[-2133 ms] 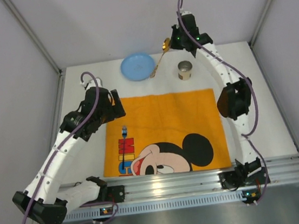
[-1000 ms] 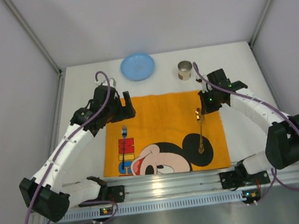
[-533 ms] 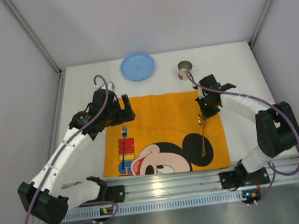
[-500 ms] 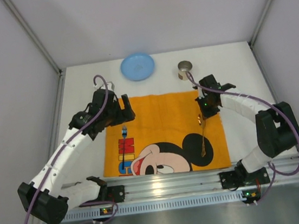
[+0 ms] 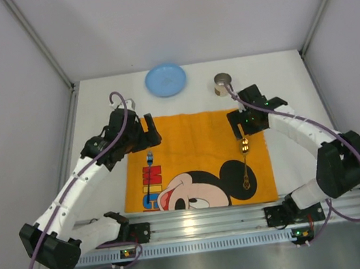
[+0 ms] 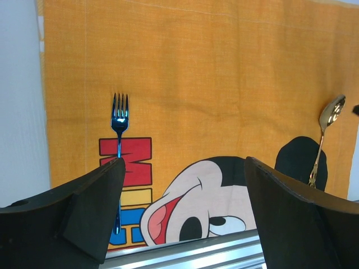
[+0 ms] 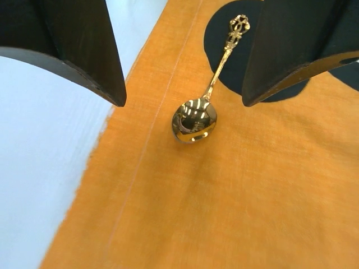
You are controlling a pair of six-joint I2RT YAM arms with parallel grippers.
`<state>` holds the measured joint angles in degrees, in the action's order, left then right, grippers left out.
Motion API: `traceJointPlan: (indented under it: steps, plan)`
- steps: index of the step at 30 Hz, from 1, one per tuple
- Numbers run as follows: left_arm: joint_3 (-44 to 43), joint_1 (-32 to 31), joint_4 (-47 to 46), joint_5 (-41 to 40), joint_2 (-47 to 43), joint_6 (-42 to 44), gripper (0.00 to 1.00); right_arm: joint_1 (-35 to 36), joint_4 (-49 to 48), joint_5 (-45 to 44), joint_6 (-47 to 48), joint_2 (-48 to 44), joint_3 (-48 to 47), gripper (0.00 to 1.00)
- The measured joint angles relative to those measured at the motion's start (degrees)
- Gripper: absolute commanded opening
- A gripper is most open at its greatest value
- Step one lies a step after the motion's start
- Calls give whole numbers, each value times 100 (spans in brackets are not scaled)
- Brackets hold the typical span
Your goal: Set the dinner table for one person
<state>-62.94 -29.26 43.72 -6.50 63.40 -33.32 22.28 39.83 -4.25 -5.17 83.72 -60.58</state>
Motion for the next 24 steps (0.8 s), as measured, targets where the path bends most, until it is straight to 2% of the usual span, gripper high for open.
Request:
traceJointPlan:
  steps: [5, 9, 14, 20, 24]
  plan:
    - [0, 0, -13, 7, 90, 0, 92, 0, 131, -177, -177, -417, -1082, 91]
    - [-2, 0, -26, 7, 219, 2, 92, 0, 61, -164, -254, -199, -2260, 91]
    - [-28, 0, -11, -31, 258, 2, 92, -59, 70, -166, -275, 1158, -4046, 94]
    - [-125, 0, 9, -240, 199, -4, 93, -245, 601, -341, -387, 3244, -6205, 99]
    - [-129, 0, 109, -400, 81, -76, 93, -461, 789, -396, -546, 3989, -6902, 100]
